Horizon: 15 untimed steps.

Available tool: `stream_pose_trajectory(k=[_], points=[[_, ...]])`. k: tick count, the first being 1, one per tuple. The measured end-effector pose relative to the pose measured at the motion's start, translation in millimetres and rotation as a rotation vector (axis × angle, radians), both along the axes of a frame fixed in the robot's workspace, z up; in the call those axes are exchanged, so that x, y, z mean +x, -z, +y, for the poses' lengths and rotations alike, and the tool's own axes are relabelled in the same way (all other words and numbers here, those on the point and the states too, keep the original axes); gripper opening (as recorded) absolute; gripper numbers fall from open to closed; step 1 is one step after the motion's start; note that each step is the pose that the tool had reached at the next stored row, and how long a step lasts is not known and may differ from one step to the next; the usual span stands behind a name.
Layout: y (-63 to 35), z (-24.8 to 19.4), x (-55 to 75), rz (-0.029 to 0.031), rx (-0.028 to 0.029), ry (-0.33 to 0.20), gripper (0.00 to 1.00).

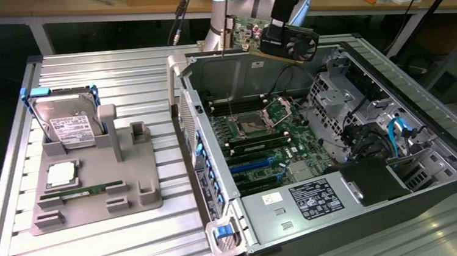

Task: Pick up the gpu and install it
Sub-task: 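Pick up the gpu and move the gpu toward the slot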

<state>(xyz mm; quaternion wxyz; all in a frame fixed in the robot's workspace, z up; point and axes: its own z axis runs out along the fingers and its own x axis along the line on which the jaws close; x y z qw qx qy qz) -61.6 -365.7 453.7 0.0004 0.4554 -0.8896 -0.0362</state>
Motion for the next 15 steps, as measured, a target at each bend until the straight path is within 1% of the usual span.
stream_pose_trajectory(k=[2, 3, 15], points=[[0.0, 0.0, 0.1, 0.0, -0.0002, -0.002, 0.27], [0.2, 0.0, 0.4, 0.0, 0.0001, -0.014, 0.27], [1.8, 0.0, 2.8, 0.0001, -0.0001, -0.219, 0.27]])
